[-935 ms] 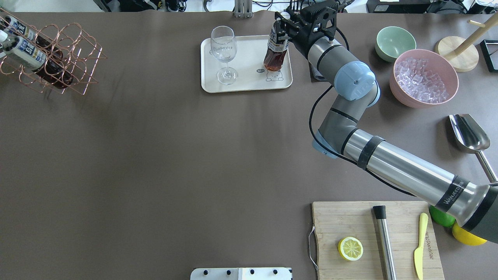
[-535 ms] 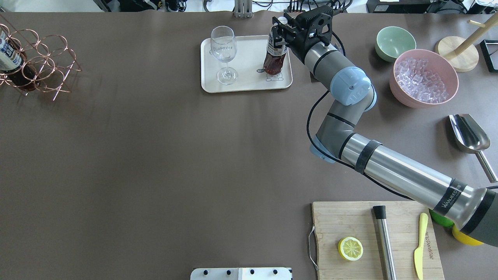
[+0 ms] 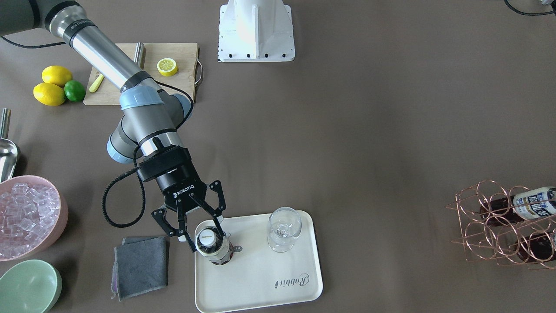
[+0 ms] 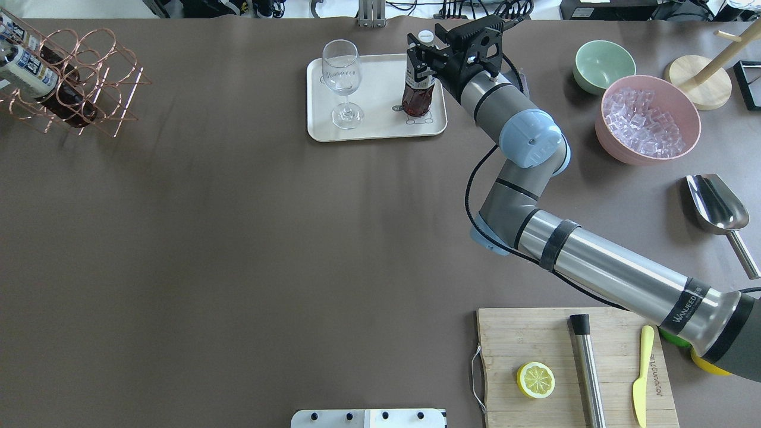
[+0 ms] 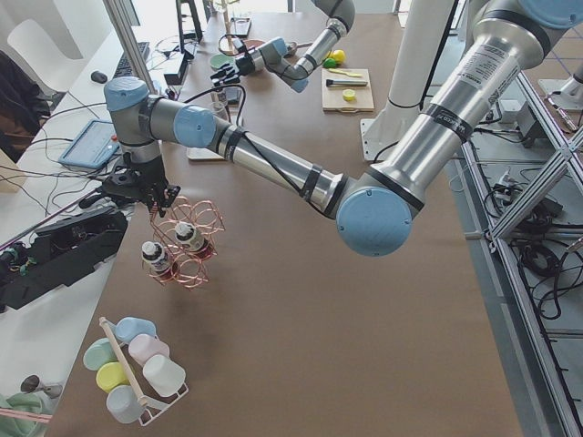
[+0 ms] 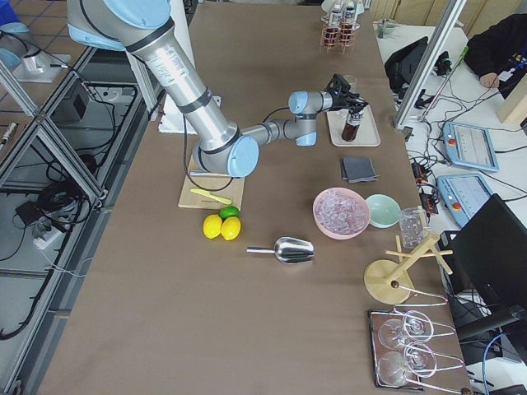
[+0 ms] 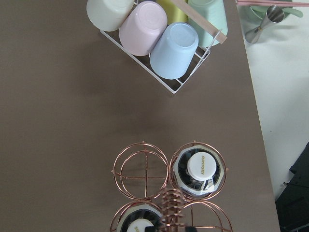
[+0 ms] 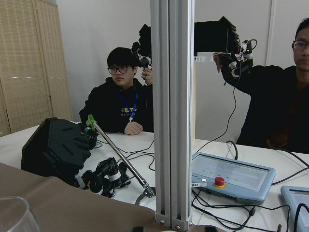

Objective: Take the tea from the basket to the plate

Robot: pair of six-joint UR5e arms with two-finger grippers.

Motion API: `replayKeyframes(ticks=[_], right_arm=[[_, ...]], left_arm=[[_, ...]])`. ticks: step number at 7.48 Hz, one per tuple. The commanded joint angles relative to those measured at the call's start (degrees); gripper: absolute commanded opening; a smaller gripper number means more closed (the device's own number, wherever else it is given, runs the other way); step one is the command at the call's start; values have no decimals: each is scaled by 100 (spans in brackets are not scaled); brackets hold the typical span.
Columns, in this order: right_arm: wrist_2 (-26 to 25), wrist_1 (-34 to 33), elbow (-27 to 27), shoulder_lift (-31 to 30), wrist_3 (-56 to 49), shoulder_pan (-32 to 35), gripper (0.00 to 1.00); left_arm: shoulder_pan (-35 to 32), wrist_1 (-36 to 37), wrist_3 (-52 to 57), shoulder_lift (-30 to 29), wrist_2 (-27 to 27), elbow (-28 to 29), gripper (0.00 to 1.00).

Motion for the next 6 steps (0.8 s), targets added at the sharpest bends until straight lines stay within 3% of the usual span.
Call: replayKeyframes(ticks=[1, 3, 6], right_arm=[[26, 0, 193, -53, -1, -2, 100], [323, -70, 674, -253, 8, 15, 100], [956, -999, 2219, -1096, 17, 77, 100]], left_arm=[[-8, -9, 5, -2, 0, 1, 0], [-8, -18, 5, 16, 0, 1, 0], [-8, -27, 14, 16, 0, 1, 0]])
